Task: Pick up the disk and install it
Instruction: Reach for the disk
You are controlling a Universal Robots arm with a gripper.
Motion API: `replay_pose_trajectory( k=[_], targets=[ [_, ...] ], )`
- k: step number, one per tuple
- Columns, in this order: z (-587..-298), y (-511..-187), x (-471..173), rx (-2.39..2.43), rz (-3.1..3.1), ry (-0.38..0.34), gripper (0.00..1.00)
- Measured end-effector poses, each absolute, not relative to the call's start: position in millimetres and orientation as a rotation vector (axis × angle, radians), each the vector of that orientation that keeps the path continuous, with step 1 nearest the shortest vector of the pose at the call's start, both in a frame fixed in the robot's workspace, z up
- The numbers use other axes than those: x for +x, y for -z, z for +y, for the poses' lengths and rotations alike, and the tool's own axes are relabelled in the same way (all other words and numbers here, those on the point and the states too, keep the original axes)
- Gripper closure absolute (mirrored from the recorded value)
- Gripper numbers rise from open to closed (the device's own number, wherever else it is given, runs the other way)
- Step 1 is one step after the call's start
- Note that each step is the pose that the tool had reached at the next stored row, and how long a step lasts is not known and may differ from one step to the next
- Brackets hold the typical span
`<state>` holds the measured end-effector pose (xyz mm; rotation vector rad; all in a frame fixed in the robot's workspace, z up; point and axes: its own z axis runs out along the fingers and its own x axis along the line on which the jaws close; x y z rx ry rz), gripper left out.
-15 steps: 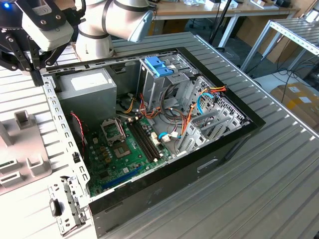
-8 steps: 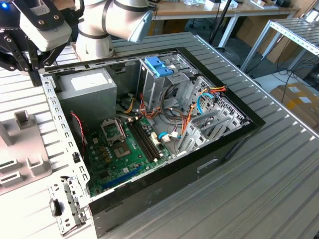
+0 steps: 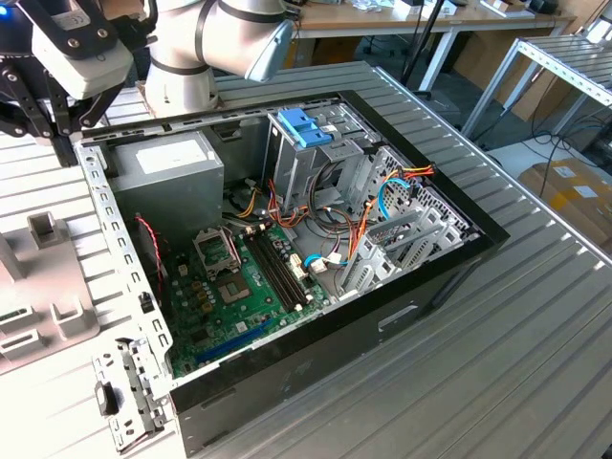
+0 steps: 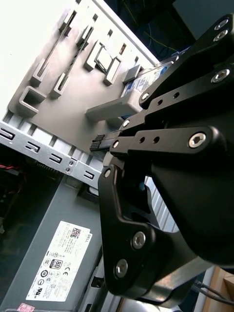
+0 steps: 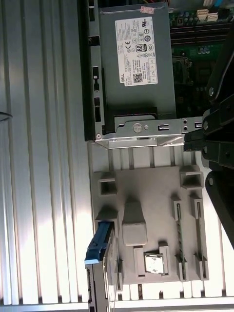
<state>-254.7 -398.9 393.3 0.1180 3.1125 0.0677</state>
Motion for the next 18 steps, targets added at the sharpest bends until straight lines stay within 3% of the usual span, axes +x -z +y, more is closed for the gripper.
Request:
replay_pose_trajectory(
  k=[18],
  targets=[
    [-399,-393,-269,0.118,3.112,-0.068,0.89]
  ],
)
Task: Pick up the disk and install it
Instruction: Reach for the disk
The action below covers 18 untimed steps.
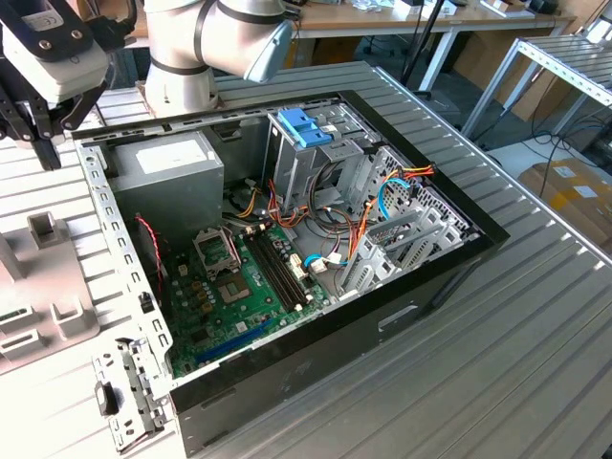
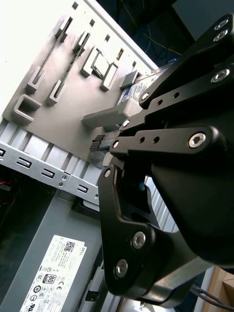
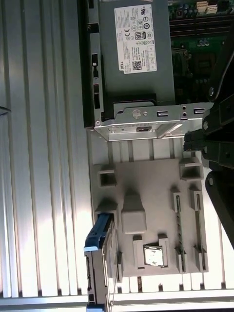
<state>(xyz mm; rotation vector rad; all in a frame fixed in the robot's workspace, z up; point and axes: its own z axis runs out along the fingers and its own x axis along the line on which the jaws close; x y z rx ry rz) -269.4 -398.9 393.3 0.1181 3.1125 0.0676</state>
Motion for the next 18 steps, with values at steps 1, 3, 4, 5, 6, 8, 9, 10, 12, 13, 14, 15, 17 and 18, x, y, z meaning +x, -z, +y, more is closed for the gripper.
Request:
replay_pose_trajectory(
  k=[1,3,4,5,6,8,9,10,12,13,14,15,17,18],
  targets=[
    [-398.9,-393.3,-269.8,0.118,3.112,-0.068,0.89],
    [-398.9,-393.3,-271.1,0.118,3.112,-0.068,0.89],
    [-398.9,-393.2,-271.6,0.118,3.112,-0.068,0.89],
    [-398.9,-393.2,-272.1,0.118,3.112,-0.068,0.89],
    [-398.9,-393.2,-273.1,0.118,3.112,-0.068,0.89],
    [-398.9,-393.3,-274.1,0.118,3.112,-0.068,0.89],
    [-398.9,-393.3,-274.9,0.118,3.113,-0.068,0.89],
    [-398.9,-393.3,-275.5,0.118,3.112,-0.068,0.89],
    [-398.9,-393.3,-276.7,0.118,3.113,-0.068,0.89],
    [-398.9,-393.3,-277.1,0.118,3.113,-0.068,0.89],
    [-398.9,-393.3,-277.5,0.118,3.113,-0.068,0.89],
    [-398.9,-393.2,-277.9,0.118,3.113,-0.068,0.89],
    [-398.9,-393.3,-278.6,0.118,3.113,-0.068,0.89],
    [-398.9,-393.2,-279.0,0.118,3.112,-0.068,0.89]
  ],
)
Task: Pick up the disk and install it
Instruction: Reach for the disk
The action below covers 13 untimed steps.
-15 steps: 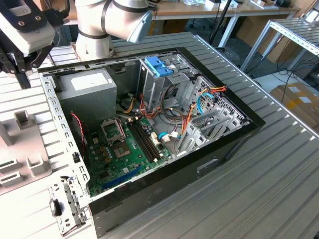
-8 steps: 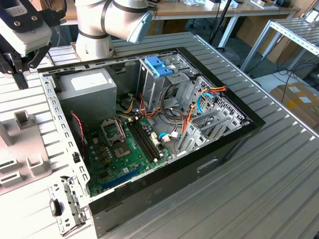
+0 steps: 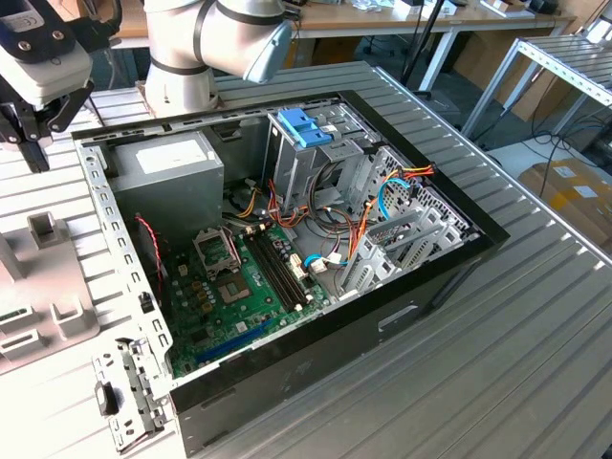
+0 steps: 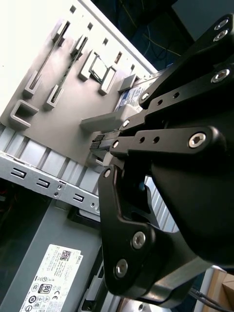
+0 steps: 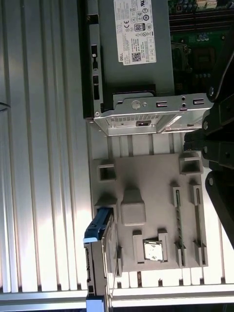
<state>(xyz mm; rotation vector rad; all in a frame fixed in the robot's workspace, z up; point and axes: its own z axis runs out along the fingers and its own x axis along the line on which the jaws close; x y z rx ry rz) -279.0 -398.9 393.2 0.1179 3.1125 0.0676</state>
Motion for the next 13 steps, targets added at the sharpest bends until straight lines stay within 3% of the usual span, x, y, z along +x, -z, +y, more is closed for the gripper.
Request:
replay_pose_trajectory(
  k=[13],
  targets=[
    [-398.9,-393.1,-284.6,0.118,3.112,-0.068,0.89]
  ],
)
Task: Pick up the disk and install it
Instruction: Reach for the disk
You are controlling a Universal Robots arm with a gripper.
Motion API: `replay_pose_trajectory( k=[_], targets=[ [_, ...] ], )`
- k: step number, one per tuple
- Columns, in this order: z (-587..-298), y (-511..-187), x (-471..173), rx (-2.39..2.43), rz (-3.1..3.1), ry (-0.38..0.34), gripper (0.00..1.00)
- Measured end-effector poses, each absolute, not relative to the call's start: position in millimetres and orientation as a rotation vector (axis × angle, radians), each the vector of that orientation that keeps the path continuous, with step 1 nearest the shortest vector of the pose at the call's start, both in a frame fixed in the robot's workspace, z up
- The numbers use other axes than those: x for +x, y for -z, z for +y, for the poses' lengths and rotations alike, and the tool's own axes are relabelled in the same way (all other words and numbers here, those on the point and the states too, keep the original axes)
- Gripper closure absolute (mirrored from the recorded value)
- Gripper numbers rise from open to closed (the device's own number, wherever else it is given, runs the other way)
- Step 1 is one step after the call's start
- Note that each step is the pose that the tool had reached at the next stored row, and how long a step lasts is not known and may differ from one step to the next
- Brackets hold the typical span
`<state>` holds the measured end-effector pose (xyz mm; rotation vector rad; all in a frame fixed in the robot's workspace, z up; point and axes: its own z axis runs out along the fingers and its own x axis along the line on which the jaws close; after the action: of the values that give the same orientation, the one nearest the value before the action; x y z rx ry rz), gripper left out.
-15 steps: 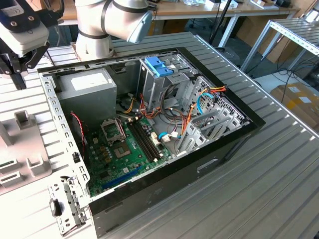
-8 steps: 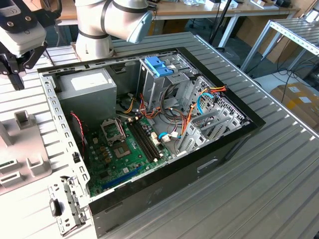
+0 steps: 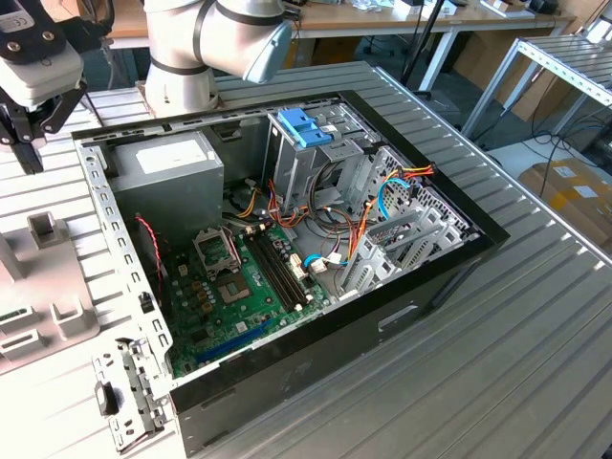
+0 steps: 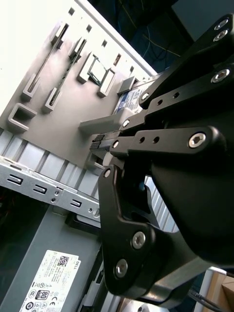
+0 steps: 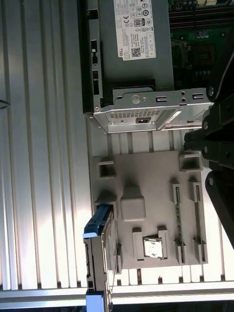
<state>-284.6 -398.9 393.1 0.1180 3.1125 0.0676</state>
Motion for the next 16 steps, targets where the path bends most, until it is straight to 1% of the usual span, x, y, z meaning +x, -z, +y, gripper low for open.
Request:
replay_pose_trajectory(
  k=[16],
  targets=[
    [-398.9,-393.0,-293.5,0.118,3.113,-0.068,0.89]
  ],
)
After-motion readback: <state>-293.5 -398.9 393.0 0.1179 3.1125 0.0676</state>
